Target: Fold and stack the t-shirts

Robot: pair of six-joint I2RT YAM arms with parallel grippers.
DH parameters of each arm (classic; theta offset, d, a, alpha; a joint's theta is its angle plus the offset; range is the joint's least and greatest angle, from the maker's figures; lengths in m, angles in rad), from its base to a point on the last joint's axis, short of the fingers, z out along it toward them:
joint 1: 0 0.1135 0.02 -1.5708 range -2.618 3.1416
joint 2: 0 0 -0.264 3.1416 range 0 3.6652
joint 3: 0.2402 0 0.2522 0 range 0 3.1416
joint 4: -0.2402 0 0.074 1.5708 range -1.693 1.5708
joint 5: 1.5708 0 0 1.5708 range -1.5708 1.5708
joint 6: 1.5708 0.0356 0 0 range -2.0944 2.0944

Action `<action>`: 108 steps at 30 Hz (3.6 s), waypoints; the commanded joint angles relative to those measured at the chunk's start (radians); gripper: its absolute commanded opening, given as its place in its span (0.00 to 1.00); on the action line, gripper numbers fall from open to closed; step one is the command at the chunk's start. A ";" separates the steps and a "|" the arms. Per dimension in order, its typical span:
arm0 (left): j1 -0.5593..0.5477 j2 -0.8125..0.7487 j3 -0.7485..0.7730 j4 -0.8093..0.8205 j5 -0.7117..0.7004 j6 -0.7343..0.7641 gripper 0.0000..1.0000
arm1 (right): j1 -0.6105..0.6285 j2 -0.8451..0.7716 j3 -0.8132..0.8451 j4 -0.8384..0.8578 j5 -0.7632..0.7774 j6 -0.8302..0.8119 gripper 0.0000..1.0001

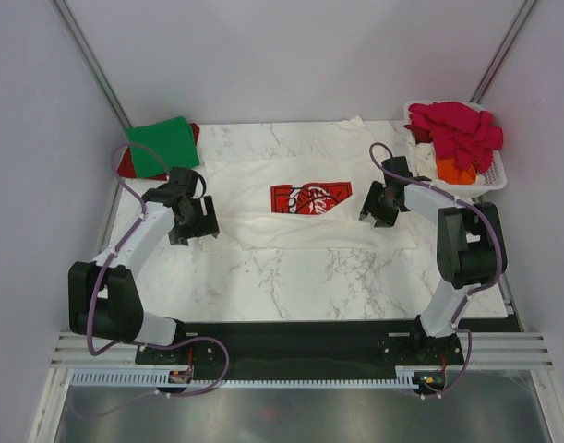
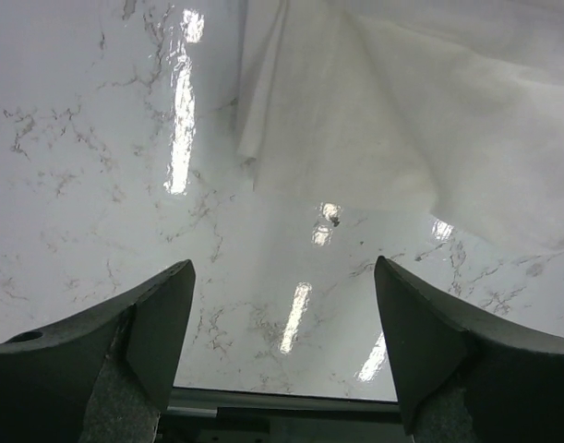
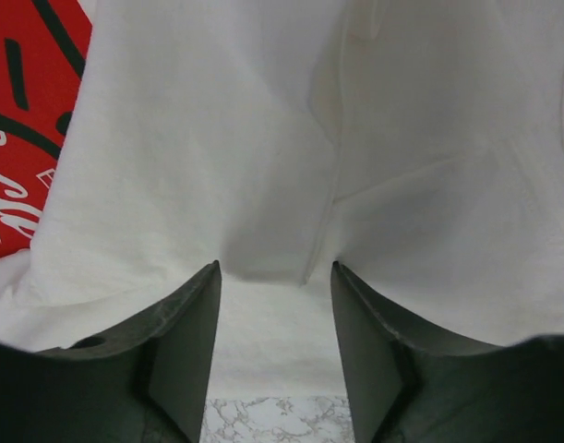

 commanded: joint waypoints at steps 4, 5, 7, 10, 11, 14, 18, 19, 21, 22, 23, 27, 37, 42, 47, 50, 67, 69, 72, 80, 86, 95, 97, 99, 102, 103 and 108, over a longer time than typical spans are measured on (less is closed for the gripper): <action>-0.004 -0.009 0.011 0.083 0.038 0.046 0.85 | 0.000 0.038 0.017 0.075 -0.021 0.021 0.42; -0.003 -0.009 0.009 0.083 0.040 0.046 0.85 | 0.000 0.039 0.018 0.075 -0.019 0.022 0.37; -0.005 -0.009 0.009 0.085 0.038 0.048 0.85 | 0.002 0.038 0.022 0.074 -0.019 0.021 0.26; -0.003 -0.010 0.009 0.085 0.035 0.049 0.85 | 0.000 0.019 0.025 0.061 -0.015 0.016 0.11; -0.004 -0.009 0.011 0.086 0.035 0.049 0.85 | 0.002 0.012 0.029 0.052 -0.010 0.013 0.06; -0.004 -0.009 0.011 0.086 0.032 0.051 0.84 | 0.020 -0.021 0.090 -0.006 0.013 -0.001 0.00; -0.004 -0.004 0.014 0.085 0.029 0.054 0.84 | 0.054 0.021 0.239 -0.061 0.017 -0.007 0.00; -0.004 -0.007 0.012 0.086 0.028 0.054 0.84 | 0.061 0.042 0.280 -0.075 0.020 -0.008 0.00; -0.003 -0.010 0.011 0.085 0.022 0.054 0.84 | 0.084 0.129 0.424 -0.123 0.022 -0.016 0.00; -0.004 -0.010 0.008 0.086 0.019 0.054 0.84 | 0.091 0.162 0.478 -0.143 0.022 -0.021 0.00; -0.004 -0.012 0.009 0.085 0.019 0.054 0.84 | 0.104 0.195 0.585 -0.181 0.022 -0.030 0.00; -0.004 -0.020 0.005 0.086 0.017 0.054 0.84 | 0.118 0.375 0.829 -0.258 0.043 -0.051 0.26; -0.006 -0.003 0.008 0.088 0.034 0.054 0.84 | 0.120 0.363 0.893 -0.319 0.246 -0.125 0.88; -0.015 0.005 0.005 0.086 0.040 0.040 0.84 | 0.118 0.170 0.597 -0.203 0.254 -0.123 0.87; -0.029 0.011 -0.049 0.086 0.074 -0.073 0.86 | 0.120 -0.017 0.260 -0.101 0.209 -0.096 0.87; -0.029 0.046 -0.077 0.088 0.080 -0.116 0.88 | 0.115 -0.167 0.092 -0.061 0.198 -0.082 0.88; -0.027 0.172 -0.147 0.306 -0.083 -0.265 0.80 | 0.042 -0.254 -0.139 0.017 0.152 -0.091 0.90; -0.028 0.177 -0.152 0.348 -0.093 -0.263 0.77 | 0.040 -0.251 -0.155 0.021 0.151 -0.084 0.90; -0.028 0.194 -0.157 0.395 -0.096 -0.251 0.73 | 0.038 -0.248 -0.193 0.021 0.171 -0.073 0.90; -0.028 0.195 -0.167 0.480 -0.132 -0.224 0.50 | -0.006 -0.226 -0.299 0.063 0.175 -0.047 0.91; -0.029 0.180 -0.166 0.525 -0.149 -0.198 0.02 | -0.026 -0.180 -0.321 0.094 0.178 -0.031 0.91; -0.023 -0.088 -0.250 0.246 -0.251 -0.316 0.02 | -0.057 -0.266 -0.380 0.068 0.221 0.015 0.92; -0.014 -0.133 -0.267 0.176 -0.252 -0.339 0.02 | -0.057 -0.306 -0.396 0.051 0.221 0.019 0.92; -0.012 -0.188 -0.284 0.140 -0.241 -0.363 0.02 | -0.057 -0.332 -0.412 0.041 0.217 0.030 0.92; -0.012 -0.246 -0.301 0.088 -0.180 -0.391 0.24 | -0.055 -0.386 -0.419 0.014 0.211 0.032 0.93; -0.011 -0.262 -0.307 0.074 -0.138 -0.398 0.35 | -0.055 -0.410 -0.416 -0.001 0.205 0.028 0.93; -0.012 -0.404 -0.302 0.042 -0.011 -0.423 0.85 | -0.041 -0.516 -0.359 -0.069 0.179 0.005 0.94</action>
